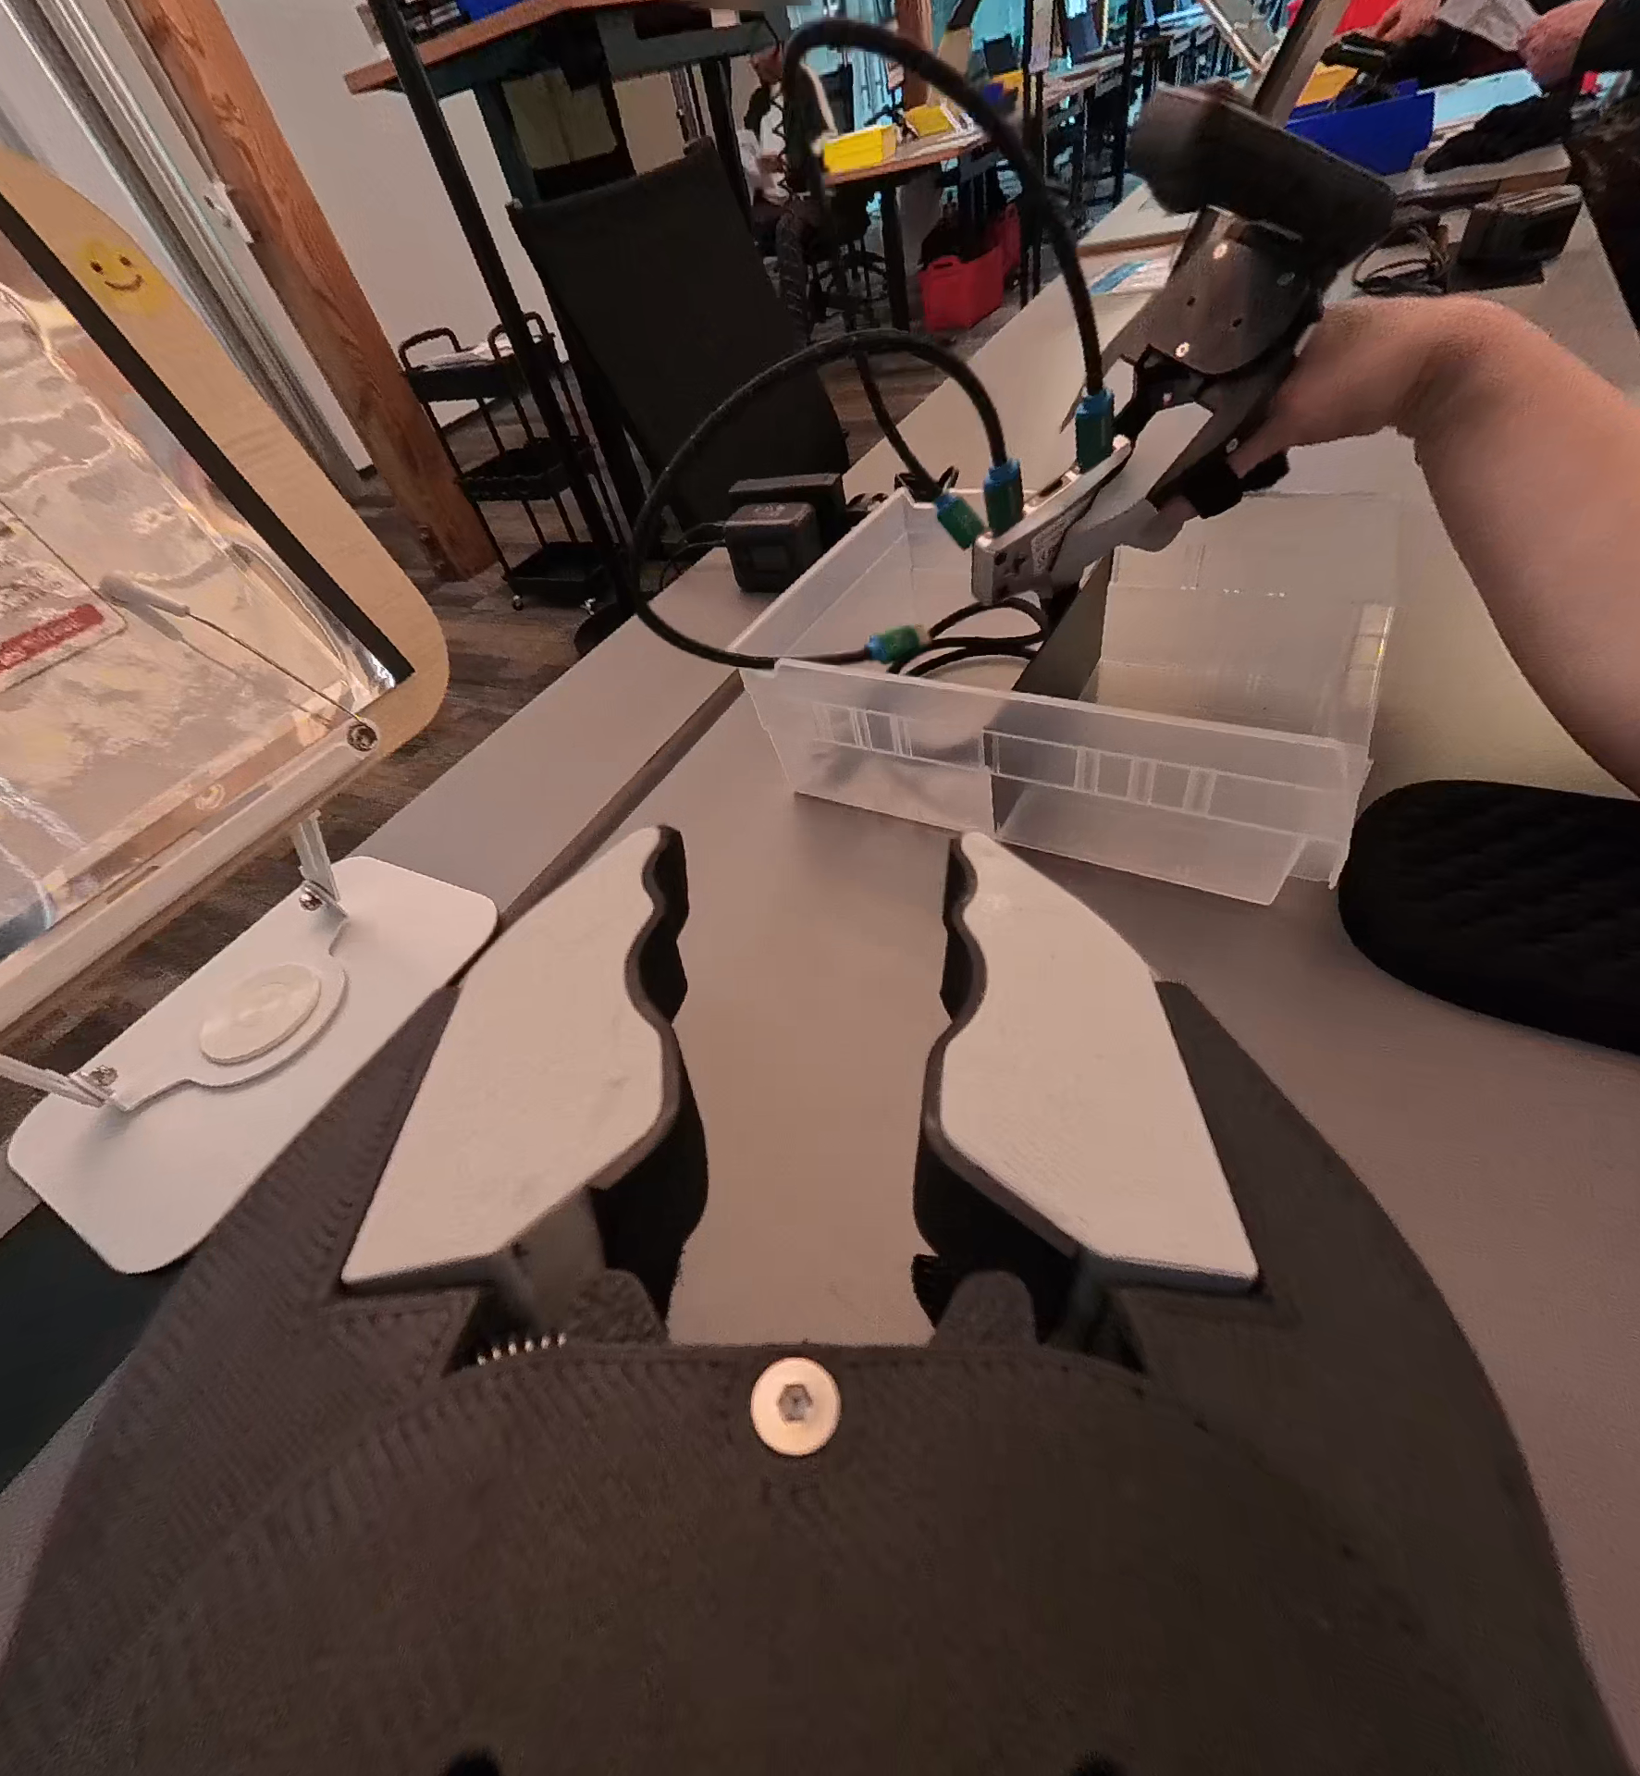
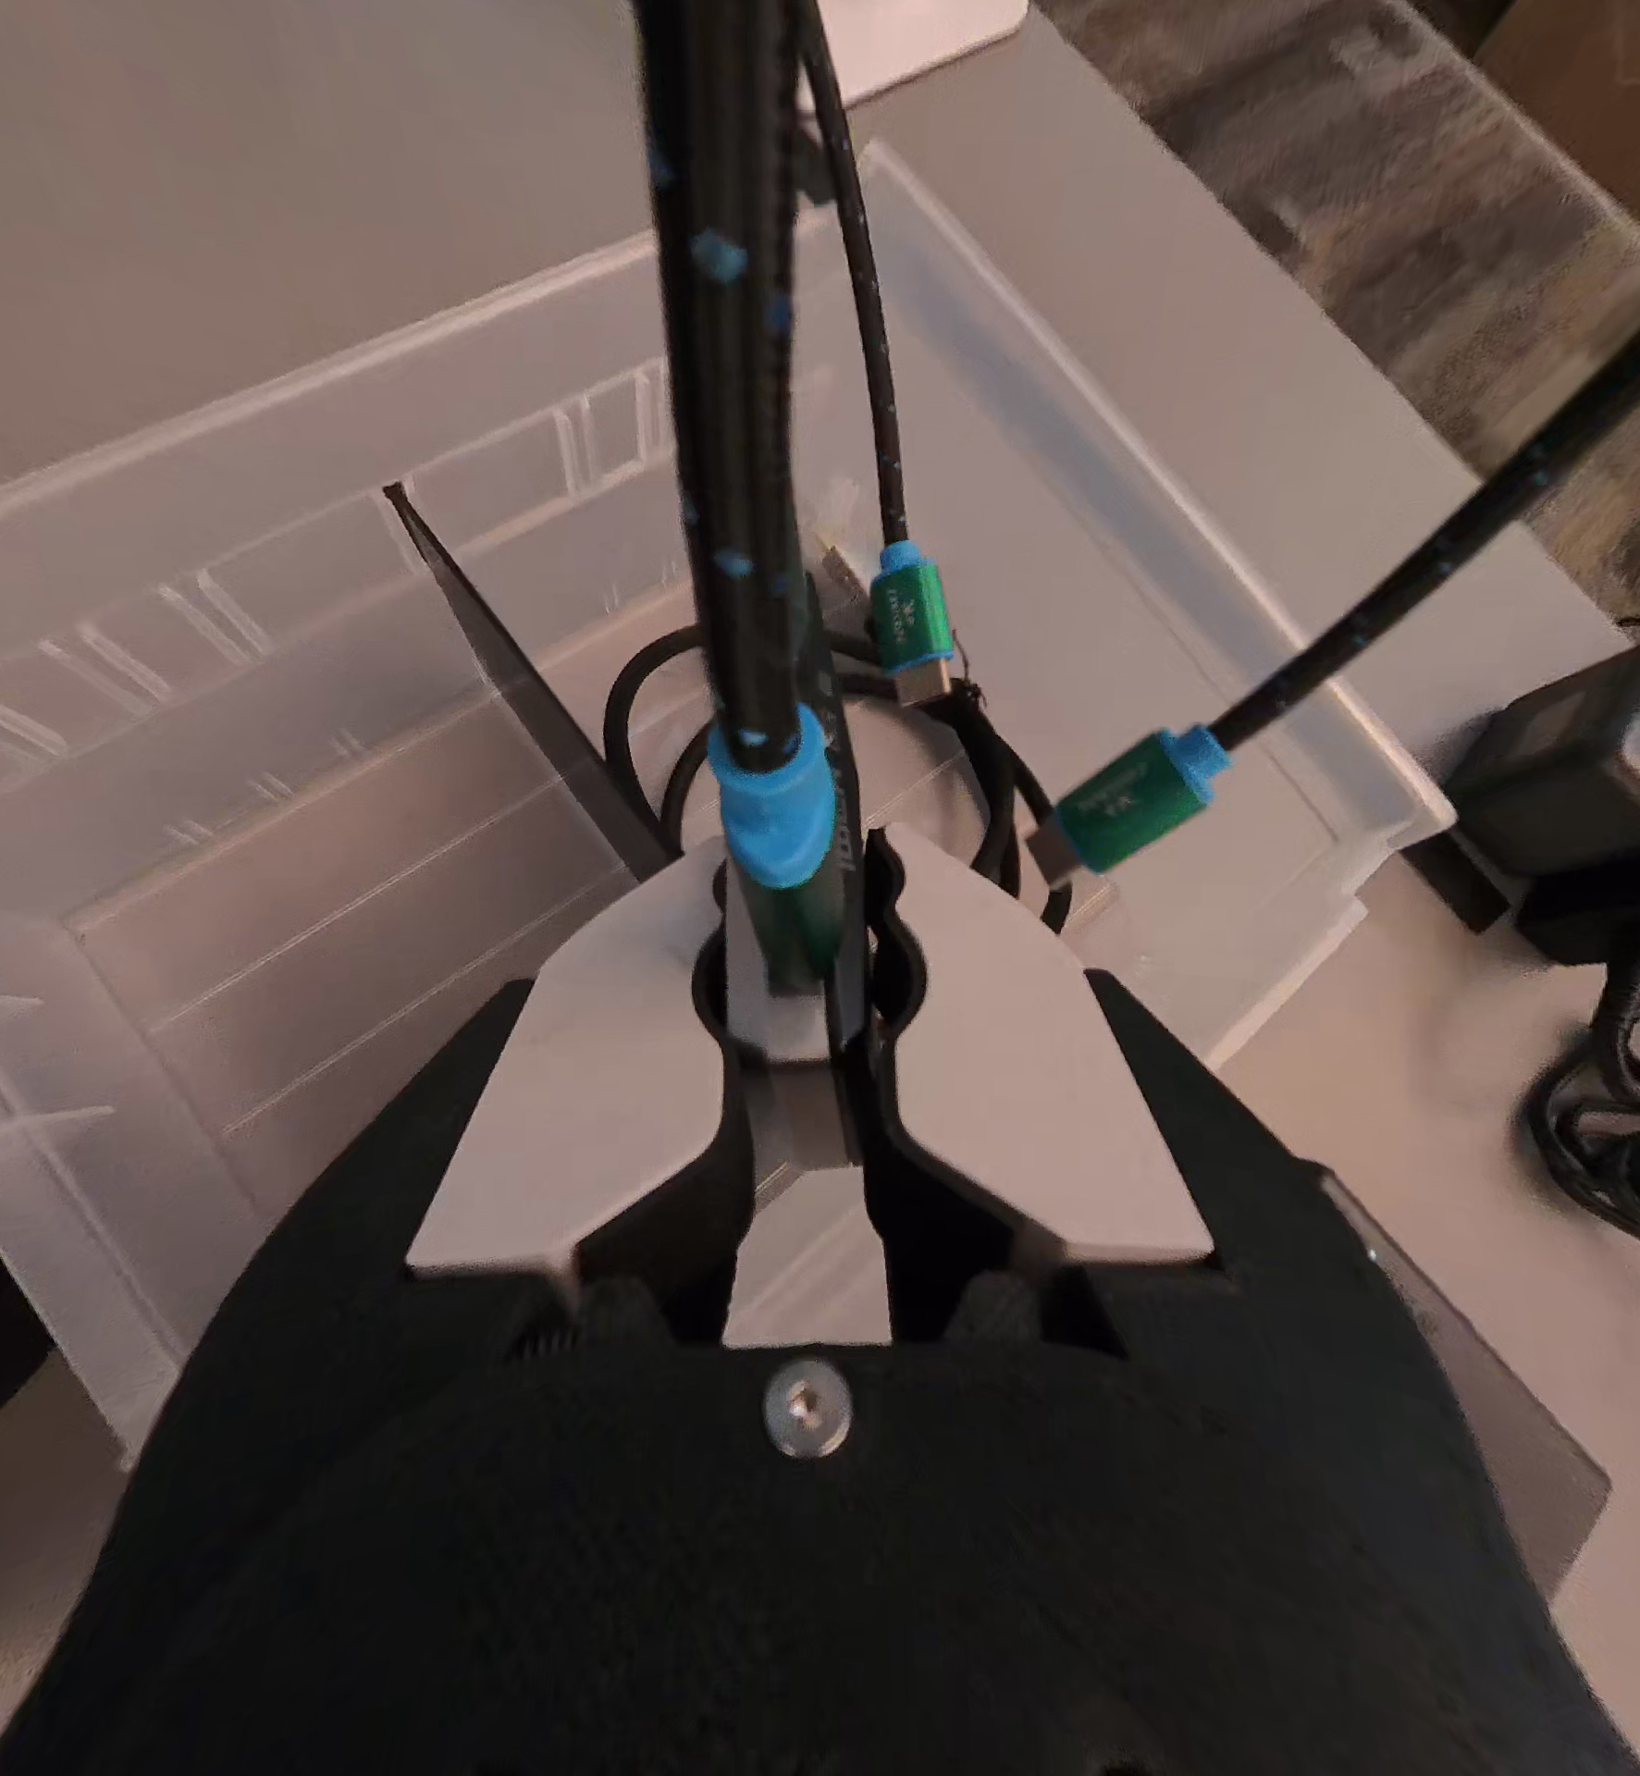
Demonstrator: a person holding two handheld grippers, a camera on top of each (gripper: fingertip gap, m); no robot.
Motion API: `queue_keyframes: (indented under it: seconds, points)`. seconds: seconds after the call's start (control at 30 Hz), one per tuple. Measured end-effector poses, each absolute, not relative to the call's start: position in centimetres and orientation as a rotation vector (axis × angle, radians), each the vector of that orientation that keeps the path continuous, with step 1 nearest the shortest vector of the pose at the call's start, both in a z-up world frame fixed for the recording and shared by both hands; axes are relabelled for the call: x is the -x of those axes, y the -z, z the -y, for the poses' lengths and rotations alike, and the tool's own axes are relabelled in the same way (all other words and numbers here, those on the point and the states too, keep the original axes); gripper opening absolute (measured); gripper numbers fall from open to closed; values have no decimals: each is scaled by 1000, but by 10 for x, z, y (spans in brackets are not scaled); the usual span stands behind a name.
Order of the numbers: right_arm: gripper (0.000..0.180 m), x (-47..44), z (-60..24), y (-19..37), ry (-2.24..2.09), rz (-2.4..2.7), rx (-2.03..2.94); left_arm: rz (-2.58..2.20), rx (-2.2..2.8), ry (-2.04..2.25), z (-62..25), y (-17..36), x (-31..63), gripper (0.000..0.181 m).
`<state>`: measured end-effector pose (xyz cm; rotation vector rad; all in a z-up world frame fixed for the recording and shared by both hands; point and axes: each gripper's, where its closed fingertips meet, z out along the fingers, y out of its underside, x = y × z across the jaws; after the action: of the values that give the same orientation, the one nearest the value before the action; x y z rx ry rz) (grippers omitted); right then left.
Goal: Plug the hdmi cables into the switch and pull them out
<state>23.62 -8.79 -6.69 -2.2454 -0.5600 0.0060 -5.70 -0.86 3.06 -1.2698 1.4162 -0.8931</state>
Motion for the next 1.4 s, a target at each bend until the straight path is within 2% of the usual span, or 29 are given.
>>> queue_keyframes:
  seconds: [0.03, 0.3, 0.63, 1.0, 1.4]
  points:
    - [24, -235, 87, 70, -6, 550, 2281, -1421, 1272, 891, 9, -29, 56, 51]
    - [23, -241, 83, 91, 100, 496, 2522, -1452, 1270, 889, 15, -25, 54, 51]
    - [37, -253, 106, 81, 109, 367, 2568, -1469, 1276, 887, 16, -23, 53, 51]
    - [40, -263, 138, 62, 140, 276, 2547, -1489, 1285, 875, 17, -18, 52, 51]
    - [47, -269, 157, 46, 273, 208, 2578, -1350, 1290, 979, -2, -57, 76, 50]
